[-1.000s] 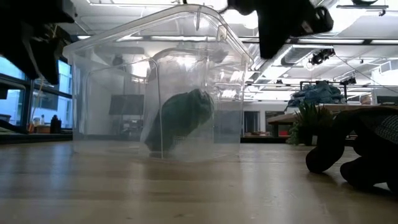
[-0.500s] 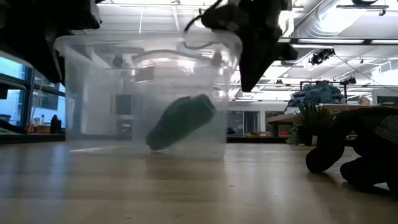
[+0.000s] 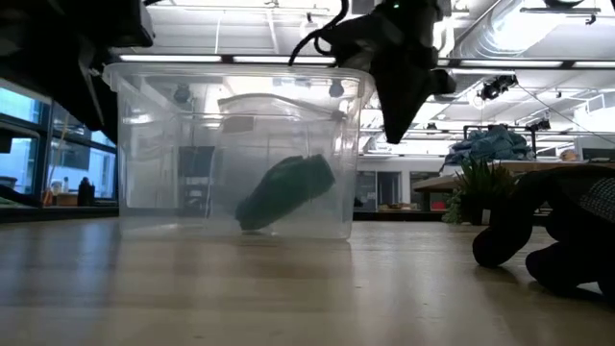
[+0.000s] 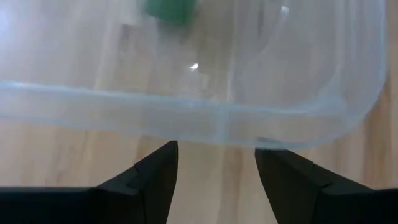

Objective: Roll bandage
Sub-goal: Move the transparent bin to the center of the table, then return to Home Position

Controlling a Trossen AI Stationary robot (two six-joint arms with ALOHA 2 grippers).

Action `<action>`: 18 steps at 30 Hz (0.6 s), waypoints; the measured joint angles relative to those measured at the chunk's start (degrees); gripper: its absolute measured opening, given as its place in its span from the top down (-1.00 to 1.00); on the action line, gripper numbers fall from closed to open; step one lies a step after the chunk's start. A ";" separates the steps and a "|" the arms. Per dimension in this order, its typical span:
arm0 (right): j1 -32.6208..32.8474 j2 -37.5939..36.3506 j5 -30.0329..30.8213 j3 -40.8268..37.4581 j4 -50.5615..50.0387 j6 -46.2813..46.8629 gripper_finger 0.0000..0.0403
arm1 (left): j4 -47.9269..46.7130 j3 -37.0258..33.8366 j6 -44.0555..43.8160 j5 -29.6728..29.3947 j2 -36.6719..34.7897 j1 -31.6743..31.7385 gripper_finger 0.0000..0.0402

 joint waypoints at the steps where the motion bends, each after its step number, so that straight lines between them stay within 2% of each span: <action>1: 0.28 -0.04 0.04 0.00 -1.05 0.00 1.00 | -0.70 0.01 0.01 -0.49 -0.88 0.38 -0.04; 8: 1.97 -1.15 -0.20 0.00 -8.67 -2.31 1.00 | -7.28 3.68 0.36 0.90 -7.44 2.71 -0.04; 13: 2.85 -4.88 0.92 0.00 -13.45 -1.74 1.00 | -13.12 5.46 -2.53 1.13 -16.02 2.44 -0.04; 15: 2.85 -6.30 1.24 0.00 -14.69 -0.51 1.00 | -12.45 5.44 -4.33 -0.86 -19.94 2.35 -0.04; 18: 2.86 -8.55 1.69 -0.02 -14.36 1.52 1.00 | -8.78 5.22 -4.76 -7.39 -25.35 1.82 -0.04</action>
